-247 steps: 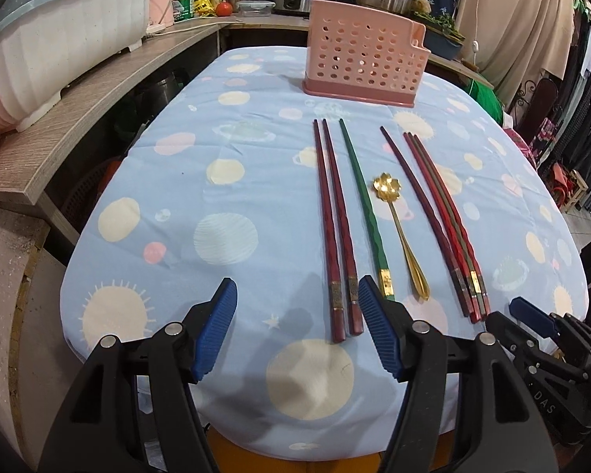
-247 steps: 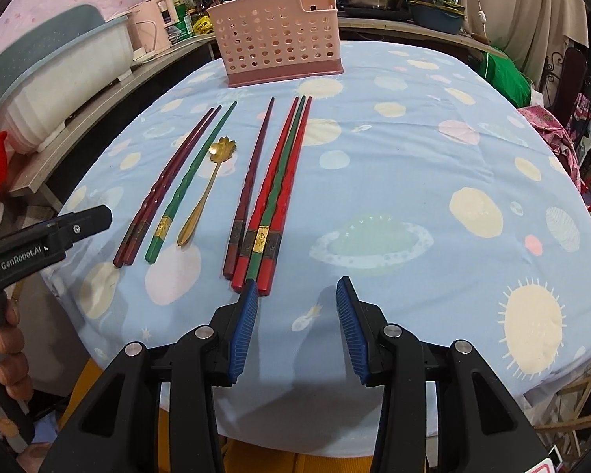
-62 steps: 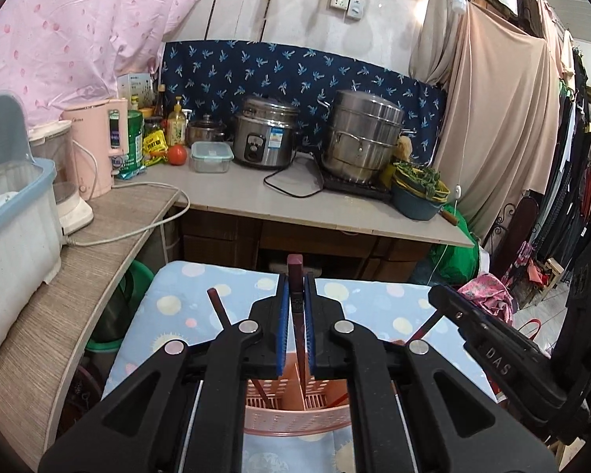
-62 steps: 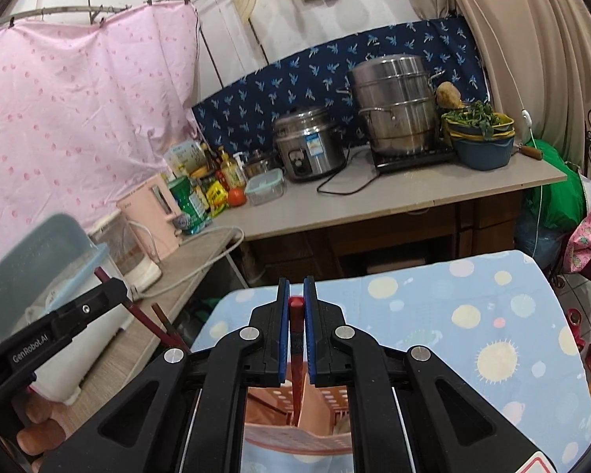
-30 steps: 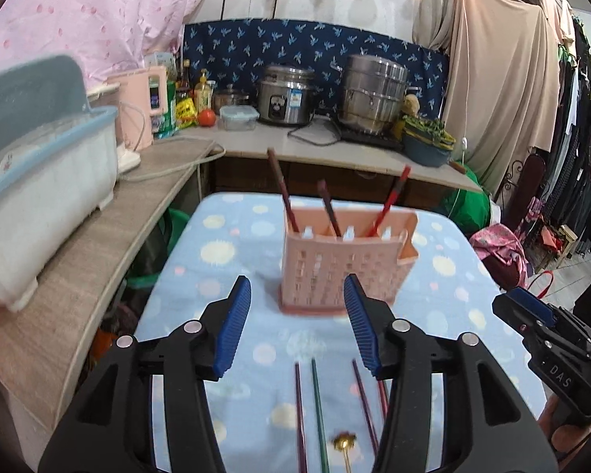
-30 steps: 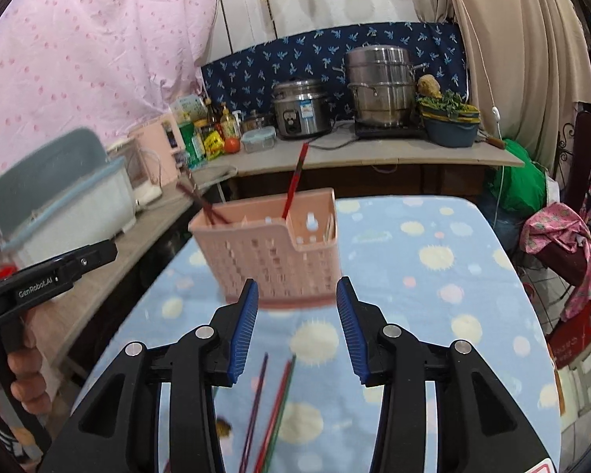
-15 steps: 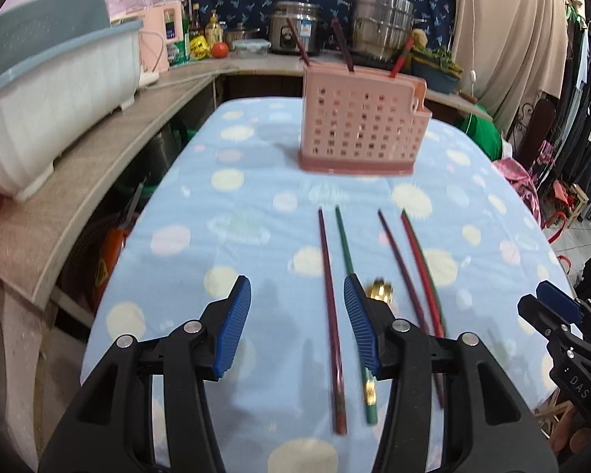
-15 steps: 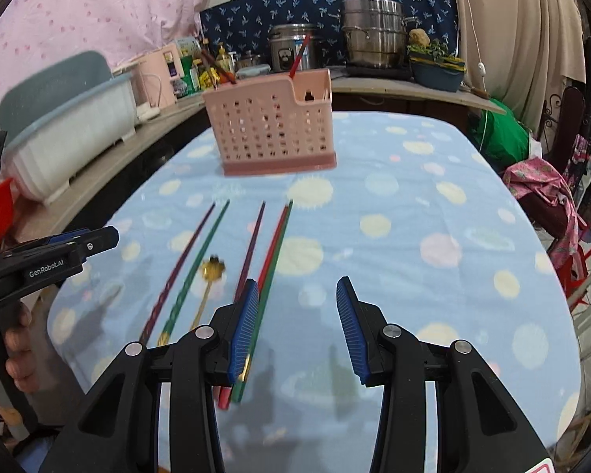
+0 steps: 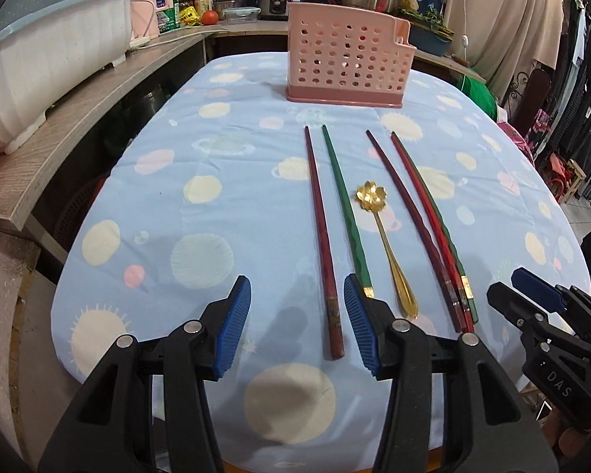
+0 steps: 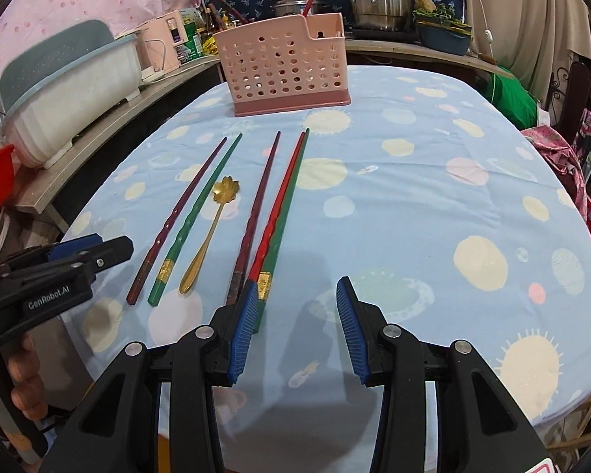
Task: Organize utensils
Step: 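Move both tools back over the remaining utensils on the table, then grasp a dark red chopstick with the left tool while the right tool grasps a green chopstick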
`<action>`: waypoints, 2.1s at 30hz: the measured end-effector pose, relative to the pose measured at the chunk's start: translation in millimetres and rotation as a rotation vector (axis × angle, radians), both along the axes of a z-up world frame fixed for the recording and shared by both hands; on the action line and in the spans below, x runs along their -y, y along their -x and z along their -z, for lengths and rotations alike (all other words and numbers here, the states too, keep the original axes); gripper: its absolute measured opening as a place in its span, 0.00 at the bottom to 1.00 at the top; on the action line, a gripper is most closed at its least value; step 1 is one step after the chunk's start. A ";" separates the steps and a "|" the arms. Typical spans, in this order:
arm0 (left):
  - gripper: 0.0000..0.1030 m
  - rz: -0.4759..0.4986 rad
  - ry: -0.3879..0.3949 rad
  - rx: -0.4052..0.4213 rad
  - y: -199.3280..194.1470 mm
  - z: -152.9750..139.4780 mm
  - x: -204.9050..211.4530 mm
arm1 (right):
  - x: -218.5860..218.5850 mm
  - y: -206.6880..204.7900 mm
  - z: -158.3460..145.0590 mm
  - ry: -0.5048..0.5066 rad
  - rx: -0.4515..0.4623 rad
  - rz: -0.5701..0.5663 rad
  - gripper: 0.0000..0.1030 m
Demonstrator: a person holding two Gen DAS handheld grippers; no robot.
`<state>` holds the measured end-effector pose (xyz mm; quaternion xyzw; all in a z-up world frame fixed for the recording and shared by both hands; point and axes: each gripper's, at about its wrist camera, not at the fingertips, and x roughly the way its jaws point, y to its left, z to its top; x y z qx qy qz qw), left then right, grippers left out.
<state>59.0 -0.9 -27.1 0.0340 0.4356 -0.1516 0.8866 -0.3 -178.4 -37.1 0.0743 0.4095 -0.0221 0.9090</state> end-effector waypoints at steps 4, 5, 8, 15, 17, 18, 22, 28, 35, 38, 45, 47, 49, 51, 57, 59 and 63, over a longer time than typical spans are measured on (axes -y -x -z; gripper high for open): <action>0.46 0.011 -0.007 -0.004 2.6 3.2 3.7 | -6.3 -3.2 5.6 0.003 -0.014 -0.014 0.39; 0.46 0.013 -0.008 -0.005 3.0 3.8 4.4 | -6.9 -4.1 6.2 0.005 -0.018 -0.017 0.39; 0.47 0.020 -0.009 -0.008 3.8 5.8 6.2 | -6.8 -5.4 9.9 0.004 -0.027 -0.014 0.40; 0.48 0.027 -0.019 -0.013 5.9 10.7 10.4 | -4.2 -4.2 12.1 0.012 -0.023 -0.003 0.40; 0.48 0.028 -0.021 -0.015 6.5 12.0 10.7 | -3.1 -4.1 12.1 0.017 -0.021 0.002 0.40; 0.48 0.028 -0.022 -0.016 6.7 12.8 10.6 | -2.5 -4.1 12.2 0.018 -0.020 0.005 0.39; 0.48 0.025 -0.026 -0.026 6.2 17.6 9.1 | -2.2 -4.6 12.1 0.020 -0.019 0.004 0.39; 0.48 0.017 -0.033 -0.032 4.5 22.9 7.3 | -6.4 -7.1 13.6 0.039 -0.015 -0.015 0.38; 0.46 0.007 -0.034 -0.022 2.6 23.1 7.1 | -9.7 -11.1 15.2 0.056 -0.001 -0.022 0.29; 0.38 0.010 -0.032 -0.017 2.5 23.1 6.0 | -10.6 -11.3 15.5 0.069 0.003 -0.022 0.22; 0.07 0.033 -0.003 -0.030 1.0 22.4 4.2 | -6.0 -11.6 15.4 0.053 0.003 -0.017 0.07; 0.07 0.039 0.009 -0.036 1.1 22.2 3.8 | -5.3 -11.1 14.9 0.053 0.001 -0.019 0.07; 0.07 0.043 0.017 -0.044 1.1 21.8 3.5 | -4.3 -9.9 13.5 0.050 0.000 -0.019 0.07; 0.07 0.042 0.021 -0.049 1.3 20.5 2.7 | -2.8 -8.2 10.5 0.047 0.005 -0.018 0.07; 0.07 0.030 0.055 -0.041 3.2 2.7 -4.3 | 6.3 -2.7 -10.4 0.028 0.047 -0.001 0.07; 0.07 0.024 0.071 -0.031 3.4 -6.9 -7.1 | 10.7 -1.7 -21.7 0.023 0.071 0.007 0.07; 0.07 0.000 0.118 -0.011 -0.7 -29.3 -15.5 | 22.9 -1.9 -48.4 0.008 0.132 0.031 0.07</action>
